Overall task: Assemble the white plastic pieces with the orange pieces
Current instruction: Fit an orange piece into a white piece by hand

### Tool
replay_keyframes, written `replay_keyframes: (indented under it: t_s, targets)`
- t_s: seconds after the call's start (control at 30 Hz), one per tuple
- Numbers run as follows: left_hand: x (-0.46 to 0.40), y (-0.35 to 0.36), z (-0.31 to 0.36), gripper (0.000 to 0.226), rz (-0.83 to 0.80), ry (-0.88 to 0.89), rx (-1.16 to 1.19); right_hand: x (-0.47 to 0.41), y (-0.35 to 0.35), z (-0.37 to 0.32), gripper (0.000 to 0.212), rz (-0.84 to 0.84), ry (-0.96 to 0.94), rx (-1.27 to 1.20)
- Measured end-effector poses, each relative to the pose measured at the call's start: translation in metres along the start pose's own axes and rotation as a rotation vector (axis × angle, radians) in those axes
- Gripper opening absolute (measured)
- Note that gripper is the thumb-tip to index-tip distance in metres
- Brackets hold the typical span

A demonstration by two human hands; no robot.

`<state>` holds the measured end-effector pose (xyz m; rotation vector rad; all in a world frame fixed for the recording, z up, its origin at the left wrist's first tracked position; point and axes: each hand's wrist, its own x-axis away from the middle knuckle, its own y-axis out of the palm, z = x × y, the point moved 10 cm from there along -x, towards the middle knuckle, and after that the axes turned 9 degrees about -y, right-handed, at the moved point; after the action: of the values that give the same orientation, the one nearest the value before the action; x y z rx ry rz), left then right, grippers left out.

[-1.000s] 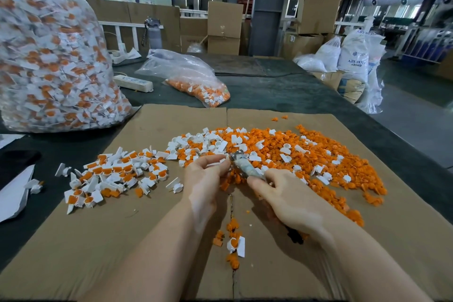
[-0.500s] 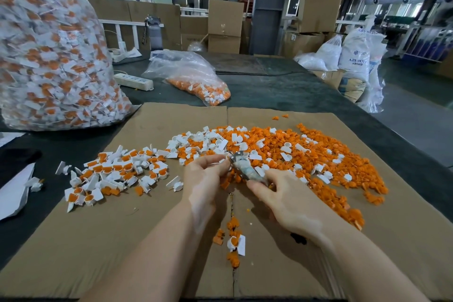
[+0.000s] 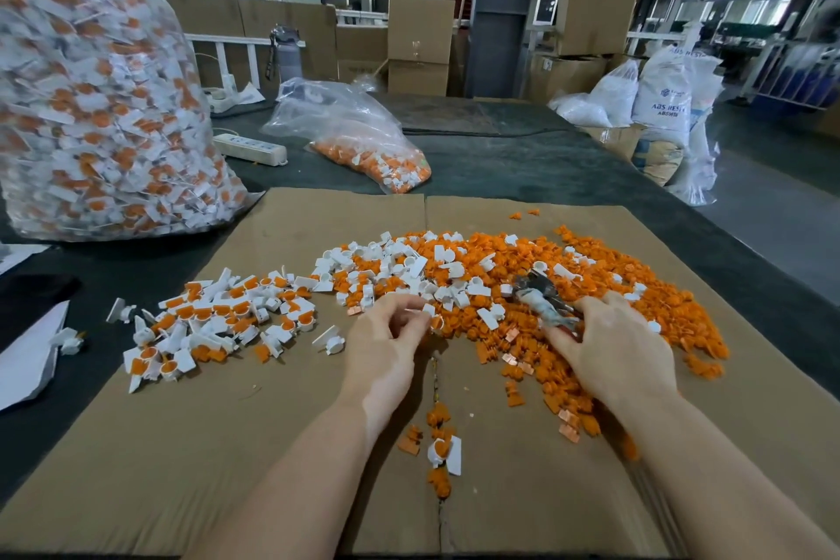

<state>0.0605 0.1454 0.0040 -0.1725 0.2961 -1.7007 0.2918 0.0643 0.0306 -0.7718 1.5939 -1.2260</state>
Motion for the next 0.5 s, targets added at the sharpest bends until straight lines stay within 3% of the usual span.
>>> replay_keyframes:
  t_s: [0.13, 0.23, 0.3, 0.5]
  targets:
    - [-0.001, 0.003, 0.002, 0.016, 0.002, 0.023, -0.069, 0.003, -0.009, -0.013, 0.056, 0.031, -0.059, 0.125]
    - [-0.002, 0.004, 0.002, 0.019, -0.019, 0.014, -0.044, 0.015, -0.029, -0.065, 0.032, 0.214, -0.304, -0.16]
    - [-0.001, 0.005, 0.002, 0.02, -0.043, 0.01, -0.032, 0.025, -0.028, -0.101, 0.024, 0.206, -0.444, -0.373]
    - [0.004, 0.006, -0.002, 0.022, -0.131, -0.03, 0.049, 0.032, -0.016, -0.117, 0.006, 0.248, -0.4, -0.6]
